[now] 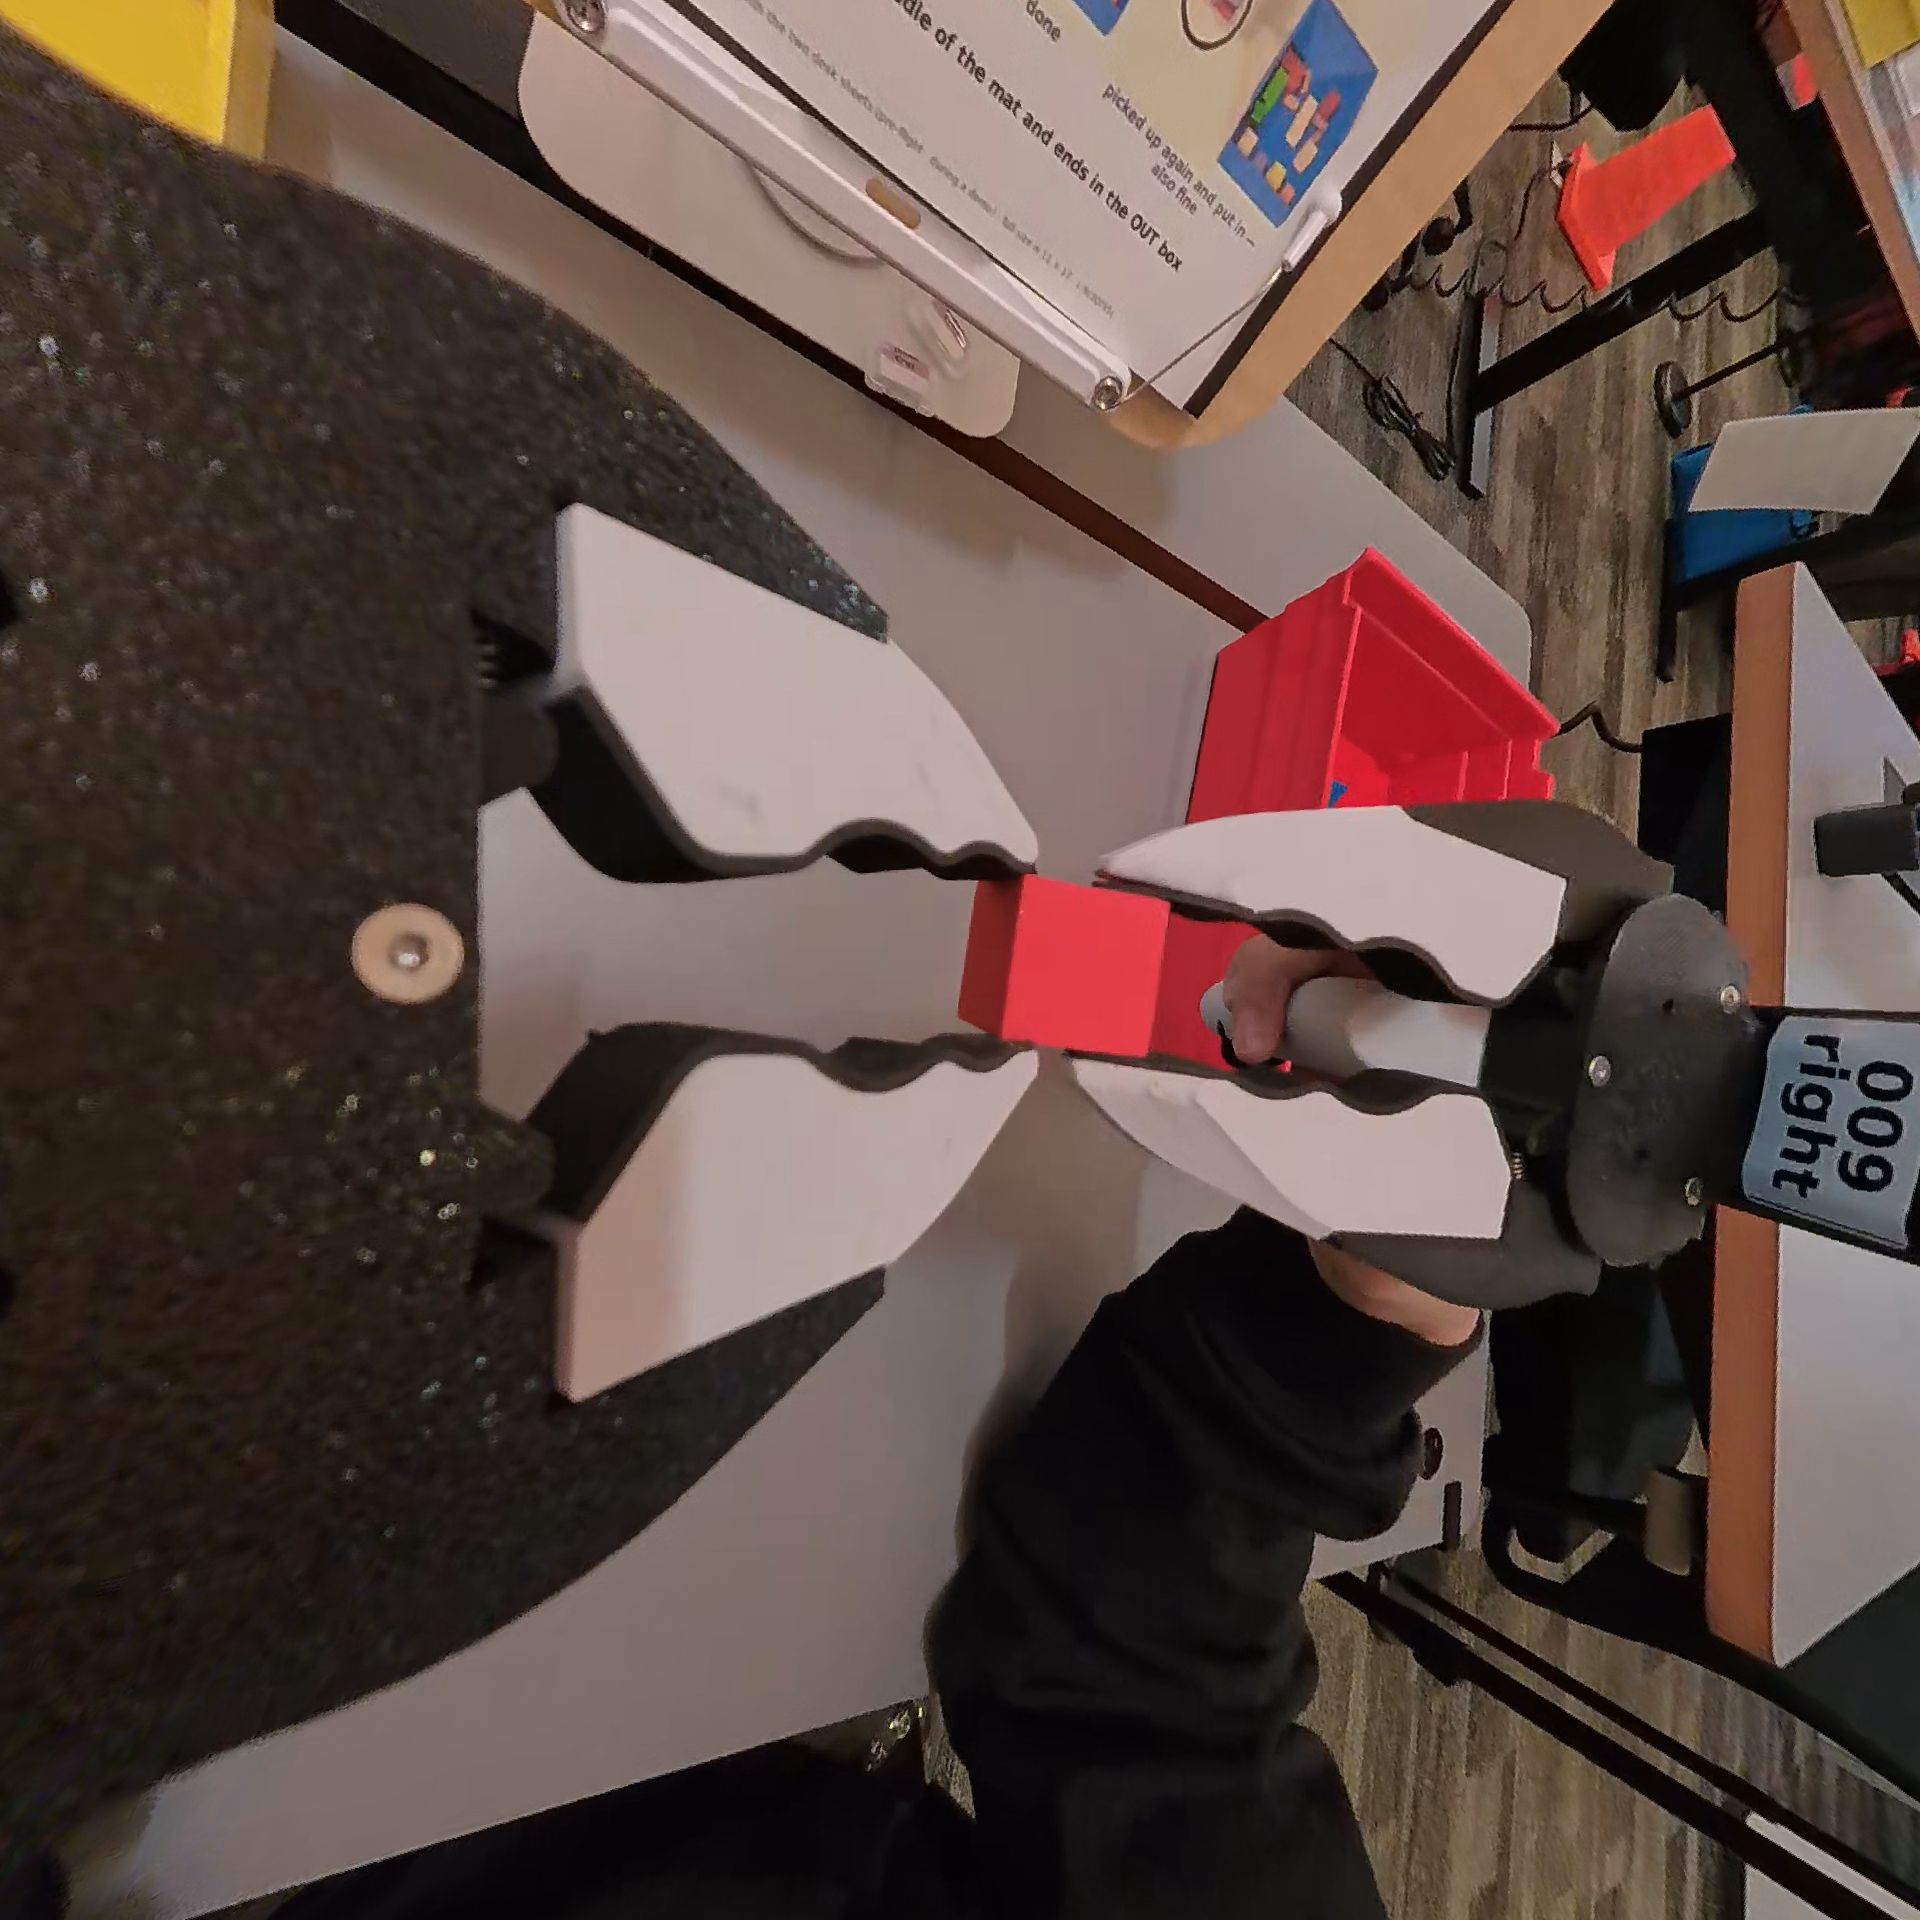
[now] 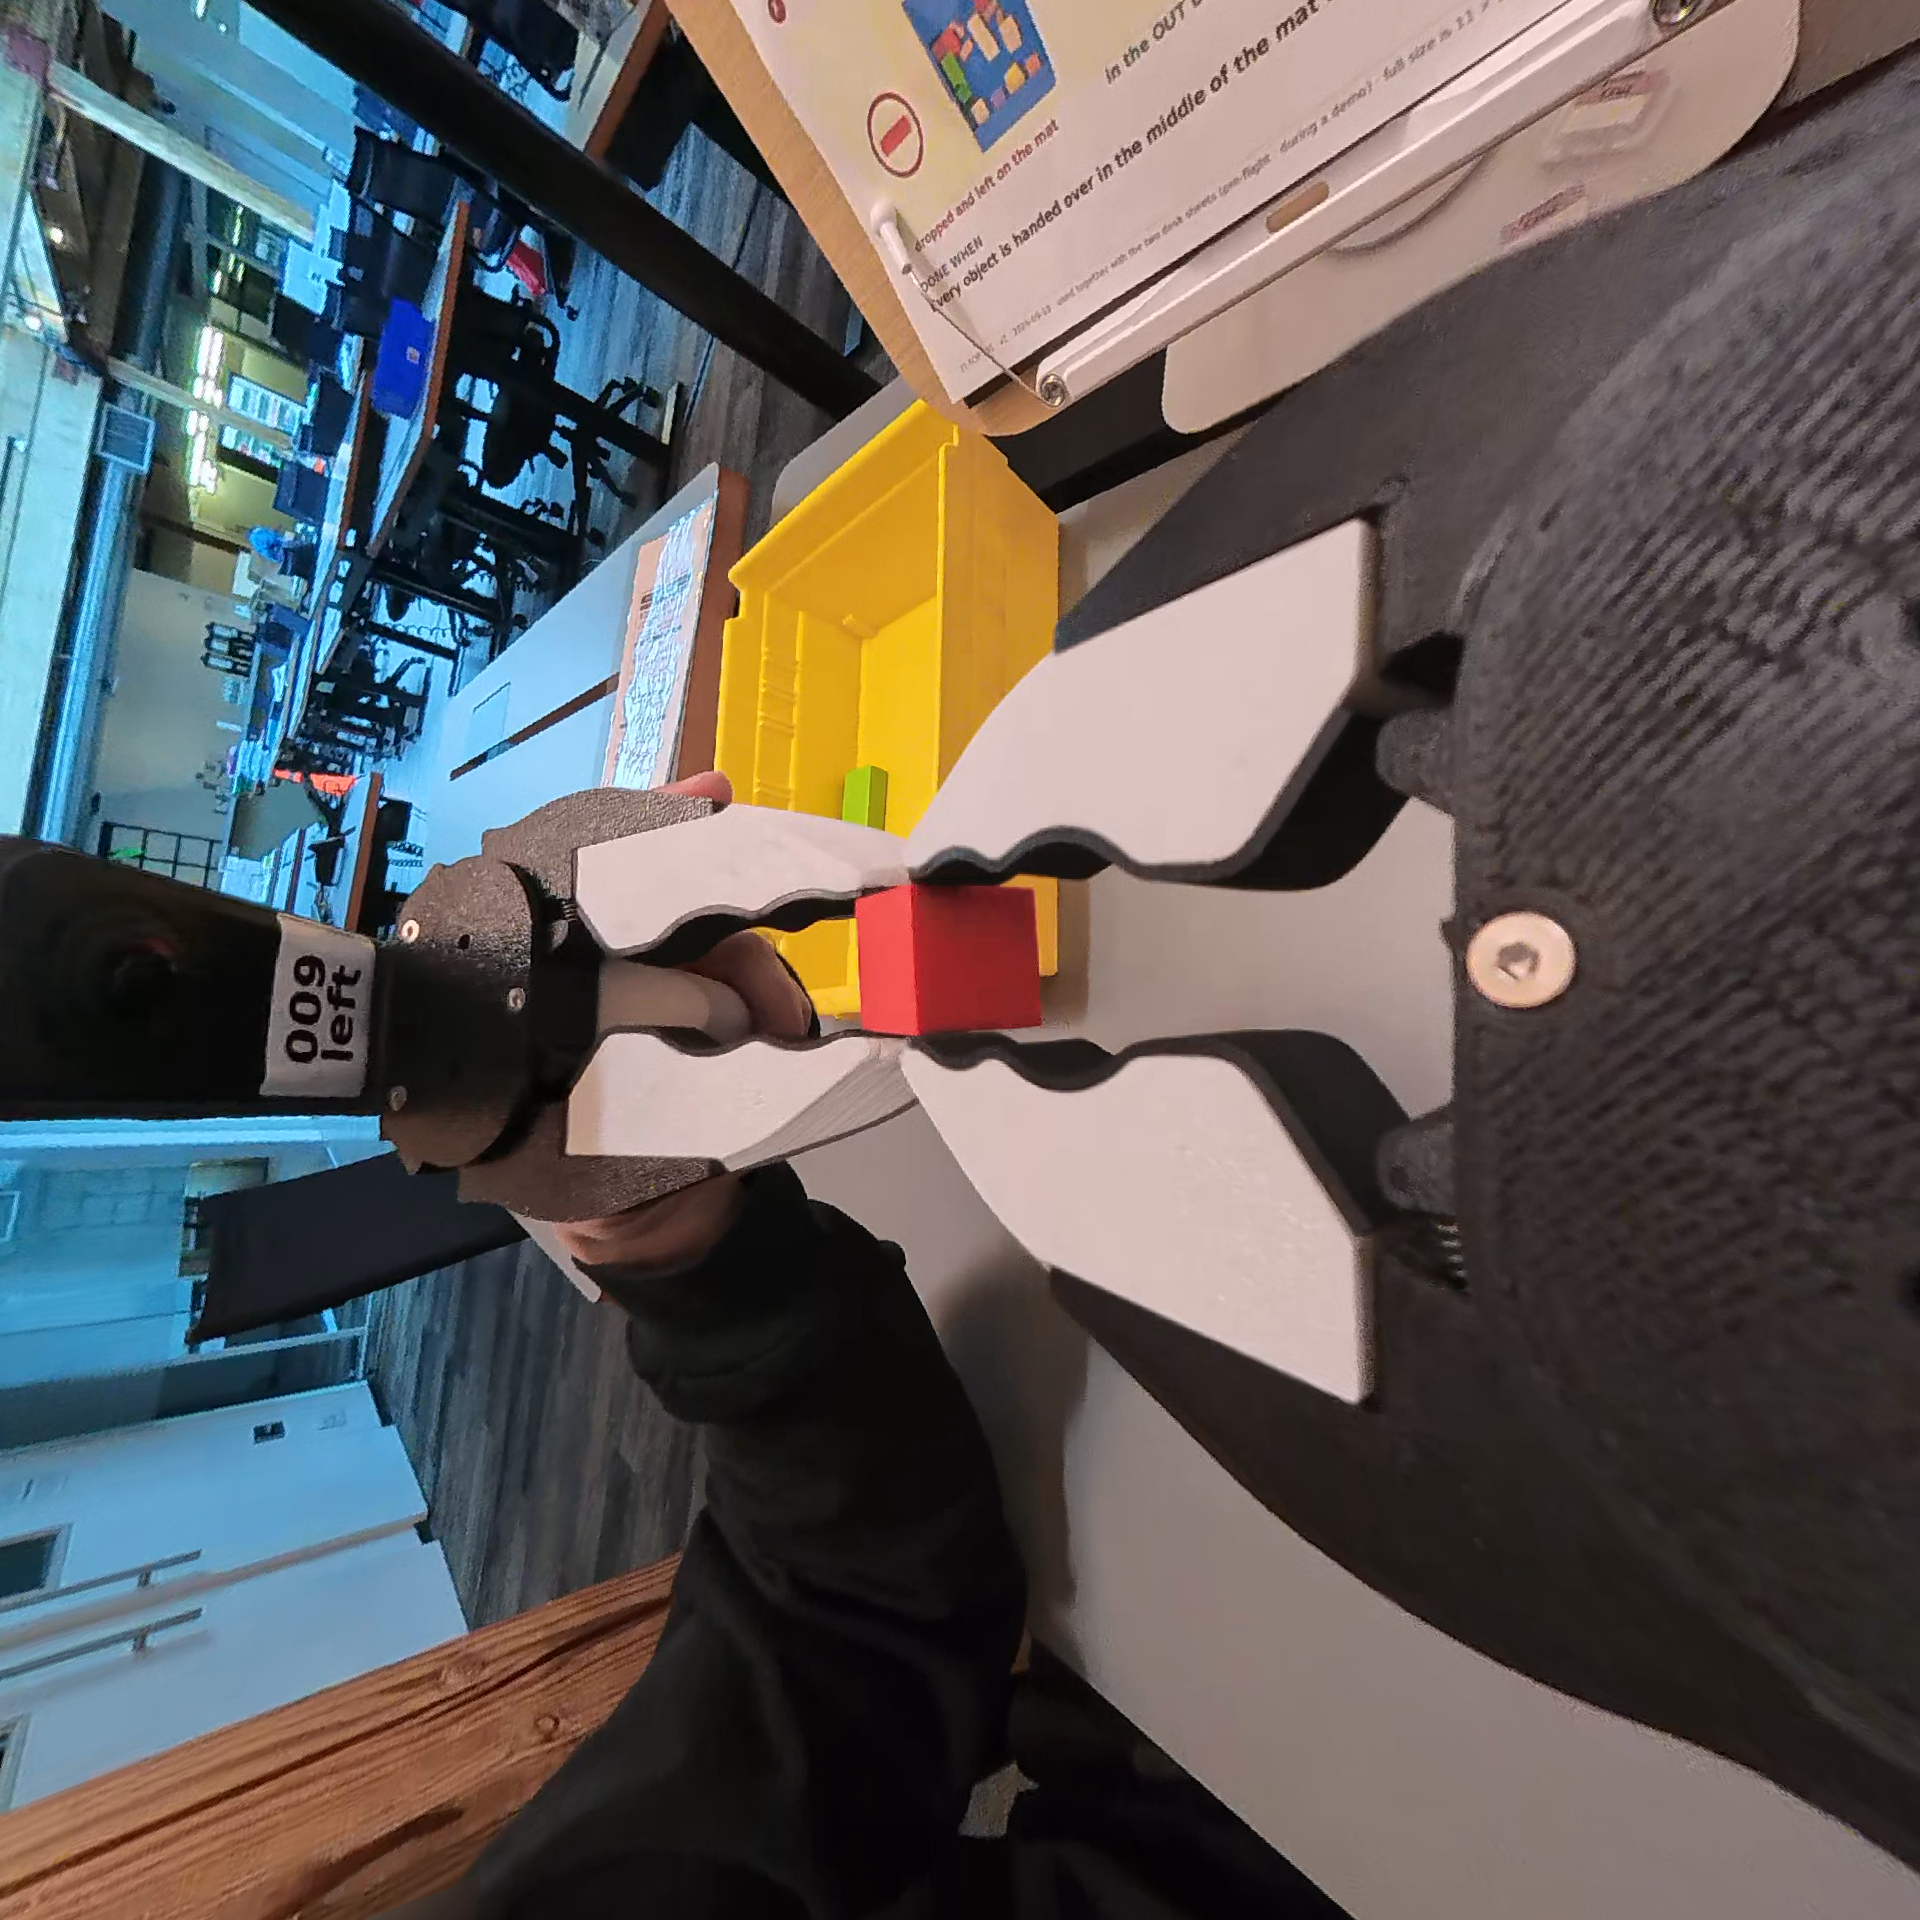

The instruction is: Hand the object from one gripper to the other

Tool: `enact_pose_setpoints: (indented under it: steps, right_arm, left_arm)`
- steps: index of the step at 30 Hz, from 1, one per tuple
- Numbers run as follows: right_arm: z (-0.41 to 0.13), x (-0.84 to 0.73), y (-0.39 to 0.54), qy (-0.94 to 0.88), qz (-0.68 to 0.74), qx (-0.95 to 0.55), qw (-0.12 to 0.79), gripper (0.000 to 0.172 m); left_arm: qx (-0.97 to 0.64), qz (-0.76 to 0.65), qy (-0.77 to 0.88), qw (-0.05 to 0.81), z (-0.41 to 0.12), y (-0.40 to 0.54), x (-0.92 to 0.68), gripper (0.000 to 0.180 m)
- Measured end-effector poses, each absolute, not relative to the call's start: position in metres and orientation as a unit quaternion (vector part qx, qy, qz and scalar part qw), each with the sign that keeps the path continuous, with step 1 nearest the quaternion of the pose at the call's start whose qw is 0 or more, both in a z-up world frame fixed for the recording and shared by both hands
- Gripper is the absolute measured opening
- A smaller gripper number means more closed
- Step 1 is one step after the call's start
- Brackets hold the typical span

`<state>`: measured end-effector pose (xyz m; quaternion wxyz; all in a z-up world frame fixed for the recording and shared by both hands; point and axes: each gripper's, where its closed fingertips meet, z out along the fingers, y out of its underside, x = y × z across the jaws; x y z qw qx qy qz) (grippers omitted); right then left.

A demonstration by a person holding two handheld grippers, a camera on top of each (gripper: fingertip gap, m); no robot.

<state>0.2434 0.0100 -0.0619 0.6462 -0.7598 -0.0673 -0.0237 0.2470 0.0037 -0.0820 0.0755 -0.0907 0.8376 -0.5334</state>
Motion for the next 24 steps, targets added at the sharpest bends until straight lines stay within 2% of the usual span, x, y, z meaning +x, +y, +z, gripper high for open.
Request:
enact_pose_setpoints:
  steps: [3, 7, 10, 12, 18, 24]
  right_arm:
    - [-0.061, 0.246, 0.008, -0.066, -0.035, -0.761, 0.645, 0.027]
    - [-0.053, 0.269, -0.01, -0.017, -0.089, -0.756, 0.648, 0.027]
    - [-0.05, 0.314, -0.065, 0.102, -0.169, -0.752, 0.629, 0.027]
    - [-0.059, 0.349, -0.128, 0.224, -0.243, -0.743, 0.582, 0.027]
    - [-0.123, 0.383, -0.302, 0.498, -0.311, -0.673, 0.45, 0.027]
    - [-0.19, 0.382, -0.346, 0.583, -0.254, -0.678, 0.367, 0.027]
  left_arm:
    - [-0.101, -0.542, 0.83, 0.082, -0.08, 0.002, 0.25, 0.027]
    - [-0.138, -0.531, 0.828, 0.116, -0.082, 0.007, 0.265, 0.053]
    - [-0.168, -0.509, 0.832, 0.144, -0.087, 0.017, 0.277, 0.057]
    - [-0.189, -0.511, 0.826, 0.144, -0.087, 0.021, 0.282, 0.056]
    - [-0.239, -0.529, 0.807, 0.105, -0.09, 0.025, 0.291, 0.049]
    - [-0.243, -0.518, 0.815, 0.093, -0.099, 0.021, 0.291, 0.049]
